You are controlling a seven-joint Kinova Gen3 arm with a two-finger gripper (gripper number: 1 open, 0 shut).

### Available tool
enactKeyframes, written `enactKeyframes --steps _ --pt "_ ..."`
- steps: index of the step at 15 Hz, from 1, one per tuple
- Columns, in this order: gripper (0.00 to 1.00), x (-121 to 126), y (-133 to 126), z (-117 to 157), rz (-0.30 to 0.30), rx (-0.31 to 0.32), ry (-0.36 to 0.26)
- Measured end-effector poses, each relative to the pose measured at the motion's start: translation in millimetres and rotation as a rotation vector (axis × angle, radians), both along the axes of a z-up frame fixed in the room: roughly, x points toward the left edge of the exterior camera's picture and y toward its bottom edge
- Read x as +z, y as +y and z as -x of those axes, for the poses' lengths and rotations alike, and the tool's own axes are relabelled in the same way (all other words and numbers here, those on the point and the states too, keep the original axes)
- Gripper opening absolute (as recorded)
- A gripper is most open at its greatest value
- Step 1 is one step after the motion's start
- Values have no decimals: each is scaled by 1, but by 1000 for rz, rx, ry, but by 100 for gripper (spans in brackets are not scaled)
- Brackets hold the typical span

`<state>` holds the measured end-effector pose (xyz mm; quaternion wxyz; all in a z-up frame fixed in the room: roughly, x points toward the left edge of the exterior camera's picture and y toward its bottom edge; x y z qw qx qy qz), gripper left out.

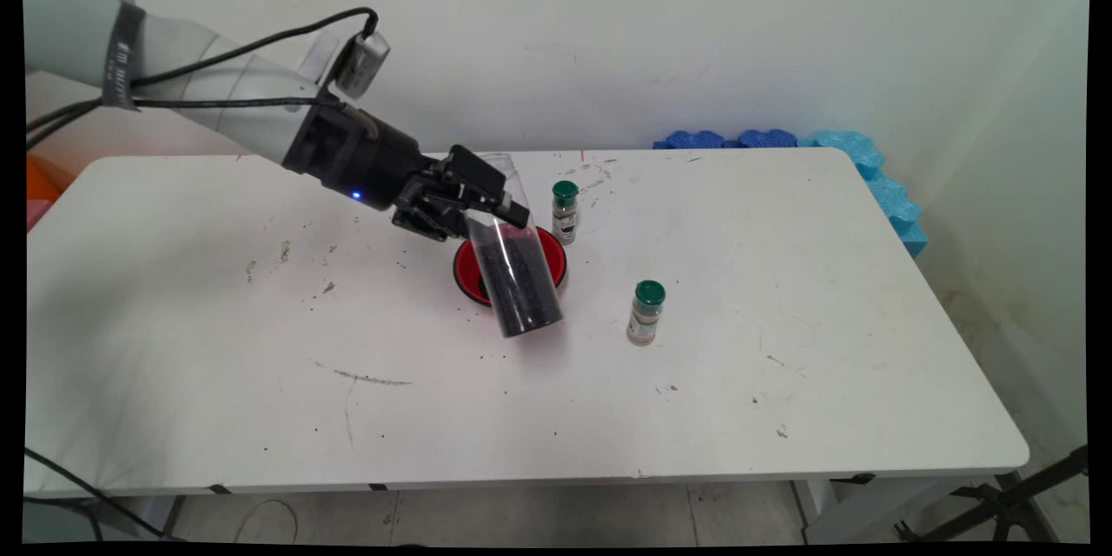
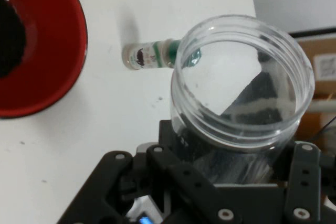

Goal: Pour the black seasoning powder in the red bowl

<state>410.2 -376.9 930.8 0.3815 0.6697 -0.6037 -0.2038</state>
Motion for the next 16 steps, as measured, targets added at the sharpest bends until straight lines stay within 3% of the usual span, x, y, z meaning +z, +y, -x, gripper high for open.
enactKeyframes --steps 7,16 --pt "0 -10 -3 8 -233 196 147" --pt "0 -26 -11 14 -463 382 300"
